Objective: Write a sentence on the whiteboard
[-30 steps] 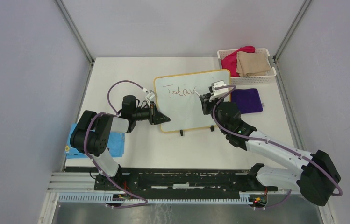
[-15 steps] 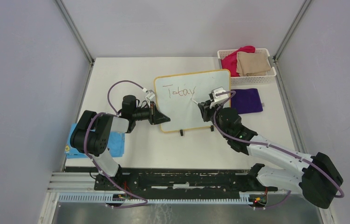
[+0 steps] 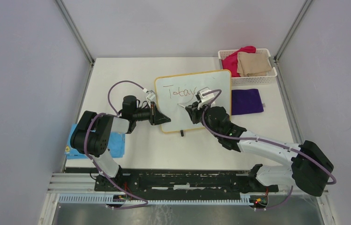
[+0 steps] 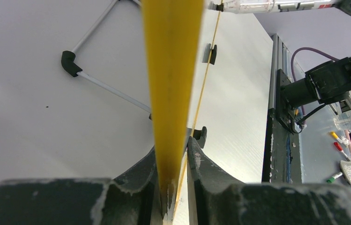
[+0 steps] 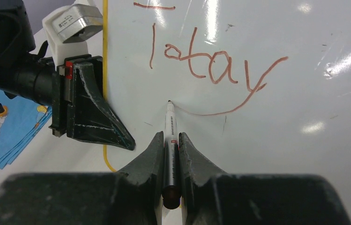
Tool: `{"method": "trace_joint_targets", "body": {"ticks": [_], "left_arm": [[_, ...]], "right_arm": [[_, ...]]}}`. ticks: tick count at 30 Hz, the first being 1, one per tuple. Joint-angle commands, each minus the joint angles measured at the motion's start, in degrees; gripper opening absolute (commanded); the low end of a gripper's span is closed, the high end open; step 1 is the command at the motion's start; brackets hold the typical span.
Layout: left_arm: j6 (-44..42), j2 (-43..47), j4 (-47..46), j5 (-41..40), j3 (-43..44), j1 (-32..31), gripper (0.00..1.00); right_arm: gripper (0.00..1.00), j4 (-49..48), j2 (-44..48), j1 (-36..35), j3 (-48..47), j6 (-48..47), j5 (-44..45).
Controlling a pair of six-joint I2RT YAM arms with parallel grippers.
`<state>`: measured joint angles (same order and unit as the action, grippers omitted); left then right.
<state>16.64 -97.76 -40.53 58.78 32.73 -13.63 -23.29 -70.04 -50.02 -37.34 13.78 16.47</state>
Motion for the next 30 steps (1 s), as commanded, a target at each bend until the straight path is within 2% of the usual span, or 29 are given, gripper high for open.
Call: {"method": "trace_joint_targets", "body": {"ticks": [1, 5, 14, 30], "left_arm": [[-4.1, -0.9, 7.7, -5.0, -0.3, -1.3, 0.02], [-4.2, -0.9, 7.8, -5.0, -0.3, -1.3, 0.02], [-4.3, -1.0, 7.9, -5.1, -0.3, -1.3, 0.02], [-4.3, -1.0, 7.9, -5.1, -0.3, -1.3, 0.02]], "right_arm": [[0.00, -2.5, -1.5, -0.3, -4.0, 0.2, 0.6], [0.00, -1.2, 2.8, 0.1, -3.3, -1.7, 2.8], [0.00, 3.0, 13.2, 8.0, -0.8, -5.0, 8.6], [0.00, 0.5, 9.2, 9.8, -4.3, -4.7, 7.3]]}}
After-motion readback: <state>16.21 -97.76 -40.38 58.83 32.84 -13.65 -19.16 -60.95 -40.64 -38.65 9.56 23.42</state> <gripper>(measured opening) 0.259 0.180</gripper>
